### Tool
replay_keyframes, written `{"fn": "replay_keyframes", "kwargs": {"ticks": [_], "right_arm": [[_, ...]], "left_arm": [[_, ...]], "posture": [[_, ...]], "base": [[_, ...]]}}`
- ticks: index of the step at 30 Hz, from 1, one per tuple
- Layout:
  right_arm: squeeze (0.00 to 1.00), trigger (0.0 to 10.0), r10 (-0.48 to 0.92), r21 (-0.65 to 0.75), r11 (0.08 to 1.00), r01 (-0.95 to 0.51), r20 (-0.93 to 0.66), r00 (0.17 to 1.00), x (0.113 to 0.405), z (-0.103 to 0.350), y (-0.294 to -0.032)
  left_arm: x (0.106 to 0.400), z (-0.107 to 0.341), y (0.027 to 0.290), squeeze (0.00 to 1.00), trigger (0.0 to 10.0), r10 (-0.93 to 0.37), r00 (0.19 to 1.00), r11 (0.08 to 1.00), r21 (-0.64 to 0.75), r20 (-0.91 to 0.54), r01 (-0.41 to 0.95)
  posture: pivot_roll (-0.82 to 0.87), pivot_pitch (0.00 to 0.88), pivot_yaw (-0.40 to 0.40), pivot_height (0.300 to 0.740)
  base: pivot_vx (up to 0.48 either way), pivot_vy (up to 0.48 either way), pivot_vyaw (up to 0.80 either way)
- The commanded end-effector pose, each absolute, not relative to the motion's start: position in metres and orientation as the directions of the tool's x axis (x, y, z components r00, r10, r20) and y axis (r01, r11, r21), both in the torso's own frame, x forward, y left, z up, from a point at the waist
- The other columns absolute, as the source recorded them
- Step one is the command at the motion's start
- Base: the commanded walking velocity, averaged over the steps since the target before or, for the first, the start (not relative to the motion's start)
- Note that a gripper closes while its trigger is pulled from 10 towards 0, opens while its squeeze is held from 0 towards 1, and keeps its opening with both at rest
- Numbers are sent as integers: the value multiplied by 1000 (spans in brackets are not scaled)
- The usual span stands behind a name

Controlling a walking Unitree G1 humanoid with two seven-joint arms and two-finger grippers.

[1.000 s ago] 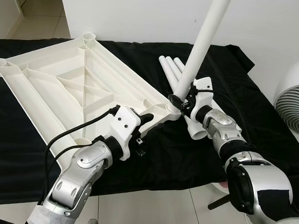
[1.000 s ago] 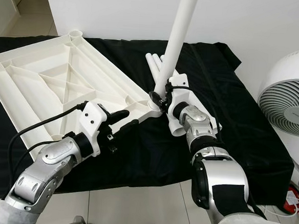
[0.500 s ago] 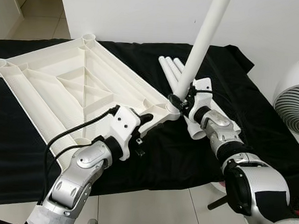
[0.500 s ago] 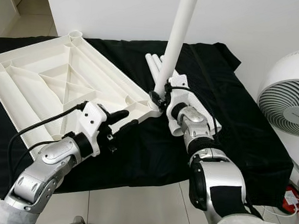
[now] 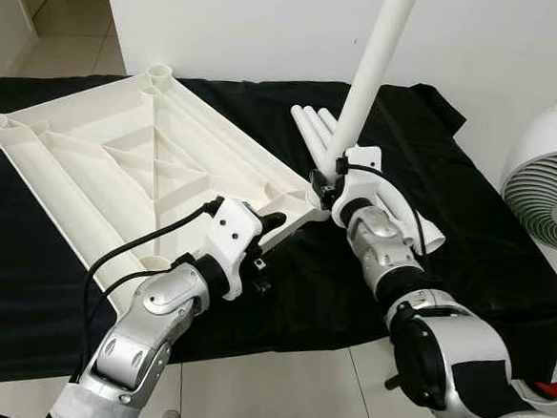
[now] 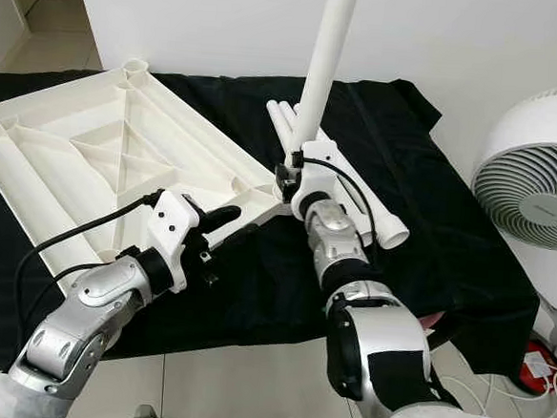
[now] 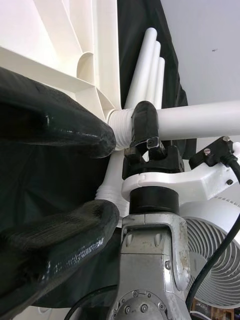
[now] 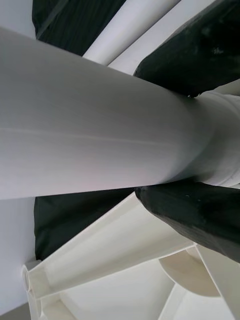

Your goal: Building children table

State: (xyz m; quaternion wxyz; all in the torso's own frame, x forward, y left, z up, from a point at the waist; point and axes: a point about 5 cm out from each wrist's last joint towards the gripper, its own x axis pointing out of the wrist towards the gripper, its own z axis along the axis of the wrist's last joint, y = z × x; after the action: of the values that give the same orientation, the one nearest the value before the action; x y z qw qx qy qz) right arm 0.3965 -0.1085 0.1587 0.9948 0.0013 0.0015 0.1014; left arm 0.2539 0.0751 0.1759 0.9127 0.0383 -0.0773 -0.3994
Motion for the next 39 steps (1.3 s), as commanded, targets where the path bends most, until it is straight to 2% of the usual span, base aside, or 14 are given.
{"fn": "replay_keyframes", "kwargs": {"ticks": [1, 11, 15, 19, 20, 27, 28, 36, 37, 38, 39], "right_arm": [[0, 10000, 109, 35, 994, -108, -46, 993, 394, 148, -114], [0, 10000, -69, 45, 997, 69, 2, 998, 389, 152, -98], [0, 10000, -102, 53, 993, 101, 15, 995, 387, 154, -93], [0, 10000, -63, 68, 996, 61, 26, 998, 386, 157, -82], [1000, 10000, -44, 76, 996, 42, 34, 998, 385, 158, -79], [1000, 10000, 25, 68, 997, -29, 69, 997, 385, 162, -76], [1000, 10000, 62, 51, 996, -67, 89, 994, 387, 166, -81], [1000, 10000, 111, 30, 993, -115, 95, 989, 391, 171, -90], [0, 10000, 151, 10, 988, -152, 89, 985, 394, 173, -96], [0, 10000, 215, -8, 977, -215, 66, 974, 397, 174, -104], [0, 10000, 215, -8, 977, -215, 66, 974, 397, 174, -104]], "left_arm": [[253, 175, 74, 0, 10000, -737, 668, 676, 138, 103, 724], [254, 175, 73, 0, 10000, -737, 668, 676, 134, 107, 724], [254, 175, 72, 0, 10000, -737, 668, 676, 132, 108, 725], [254, 175, 72, 0, 10000, -736, 668, 677, 130, 109, 725], [254, 175, 72, 0, 10000, -736, 668, 677, 130, 110, 724], [254, 176, 71, 0, 10000, -735, 668, 678, 128, 113, 724], [255, 176, 70, 0, 10000, -736, 668, 677, 127, 115, 724], [255, 176, 70, 0, 10000, -737, 666, 676, 126, 117, 726], [255, 176, 69, 0, 10000, -737, 666, 676, 126, 117, 726], [255, 176, 69, 0, 10000, -737, 665, 676, 126, 118, 726], [255, 176, 69, 0, 10000, -737, 665, 676, 126, 118, 726]], "posture": [[-32, 47, 2, 740], [-32, 56, 1, 740], [-32, 56, 1, 740], [-32, 56, 1, 740], [-33, 61, -1, 740], [-37, 60, 0, 740], [-40, 59, 1, 740], [-42, 59, 1, 740], [-42, 59, 1, 740], [-43, 60, 1, 740], [-43, 60, 1, 740]], "base": [[0, 0, 0], [0, 0, 0], [0, 0, 0], [0, 0, 0], [0, 0, 0], [0, 0, 0], [0, 0, 0], [0, 0, 0], [0, 0, 0], [0, 0, 0], [0, 0, 0]]}}
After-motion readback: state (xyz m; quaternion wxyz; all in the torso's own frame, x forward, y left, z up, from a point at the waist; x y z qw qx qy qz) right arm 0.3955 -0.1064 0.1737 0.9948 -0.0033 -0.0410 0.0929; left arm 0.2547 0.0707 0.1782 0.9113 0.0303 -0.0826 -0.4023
